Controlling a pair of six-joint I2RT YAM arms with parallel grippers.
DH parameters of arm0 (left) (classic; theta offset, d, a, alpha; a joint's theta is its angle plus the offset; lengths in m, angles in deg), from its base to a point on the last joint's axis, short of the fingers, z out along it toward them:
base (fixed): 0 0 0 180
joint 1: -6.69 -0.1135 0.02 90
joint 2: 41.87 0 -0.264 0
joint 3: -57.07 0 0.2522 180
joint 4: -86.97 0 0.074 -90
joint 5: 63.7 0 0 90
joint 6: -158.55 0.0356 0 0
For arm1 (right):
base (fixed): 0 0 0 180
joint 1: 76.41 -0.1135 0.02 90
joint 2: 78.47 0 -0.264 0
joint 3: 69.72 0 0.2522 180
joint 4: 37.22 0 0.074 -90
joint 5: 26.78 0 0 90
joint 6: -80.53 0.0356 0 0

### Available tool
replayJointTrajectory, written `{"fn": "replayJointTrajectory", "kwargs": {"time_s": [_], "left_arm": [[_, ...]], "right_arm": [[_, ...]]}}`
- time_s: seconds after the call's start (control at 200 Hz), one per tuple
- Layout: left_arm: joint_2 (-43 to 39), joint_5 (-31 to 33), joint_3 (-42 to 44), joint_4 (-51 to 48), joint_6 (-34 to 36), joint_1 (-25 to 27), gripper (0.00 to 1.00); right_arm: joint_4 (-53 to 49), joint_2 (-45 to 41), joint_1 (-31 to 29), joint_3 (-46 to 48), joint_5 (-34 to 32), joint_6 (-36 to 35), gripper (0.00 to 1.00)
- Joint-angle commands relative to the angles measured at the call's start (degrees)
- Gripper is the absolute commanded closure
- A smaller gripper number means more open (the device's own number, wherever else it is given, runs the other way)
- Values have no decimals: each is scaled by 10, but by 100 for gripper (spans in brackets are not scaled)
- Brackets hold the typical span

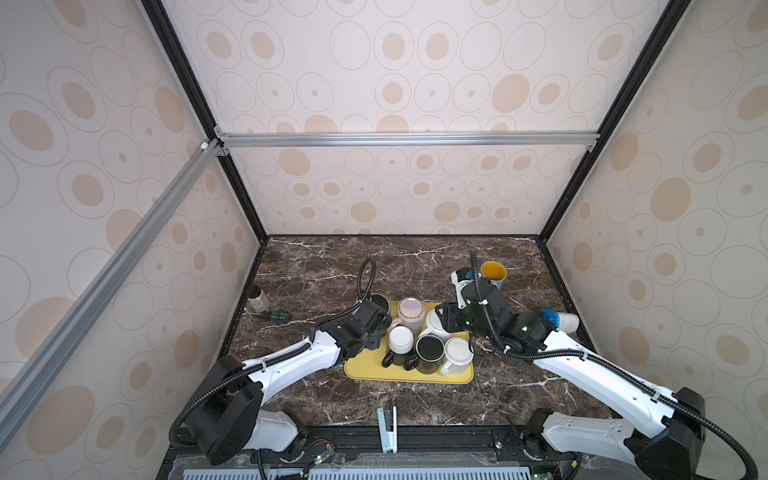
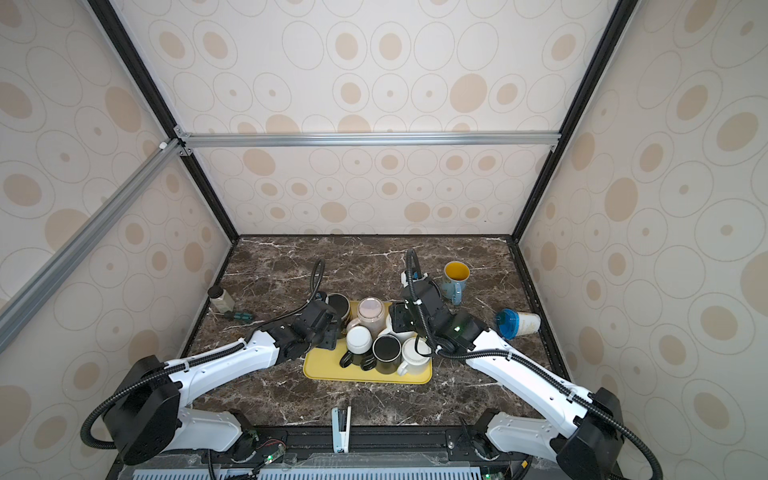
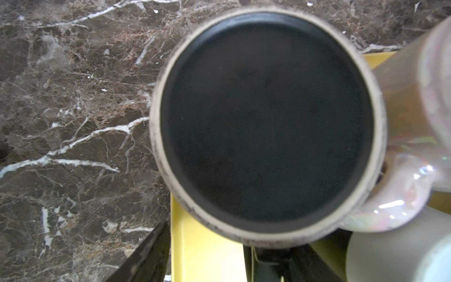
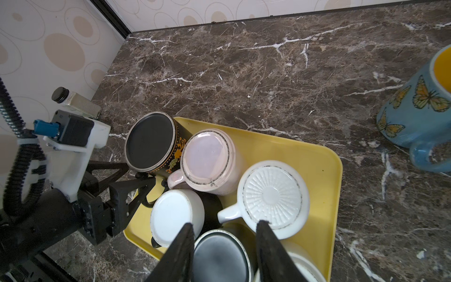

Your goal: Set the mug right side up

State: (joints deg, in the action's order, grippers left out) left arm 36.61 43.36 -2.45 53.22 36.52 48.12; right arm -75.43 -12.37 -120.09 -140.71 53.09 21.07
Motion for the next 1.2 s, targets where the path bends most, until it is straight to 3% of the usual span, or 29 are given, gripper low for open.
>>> {"fn": "replayJointTrajectory", "kwargs": {"time_s": [0.0,0.44,0.875,1.19], "left_arm": [[10,11,-30,-7,26,-4,33],[36,-47,-50,-3,40,-6,34],[44,-84,-56,1,55,-32,41],[70,-84,-82,-16,56,-39,45]], "right_arm": [[-4,-5,1,-1,-5,-2,56],[-24,22,1,-16,-4,-7,56],[-25,27,1,-7,-6,-8,56],[-21,24,1,4,-8,-5,57]]}}
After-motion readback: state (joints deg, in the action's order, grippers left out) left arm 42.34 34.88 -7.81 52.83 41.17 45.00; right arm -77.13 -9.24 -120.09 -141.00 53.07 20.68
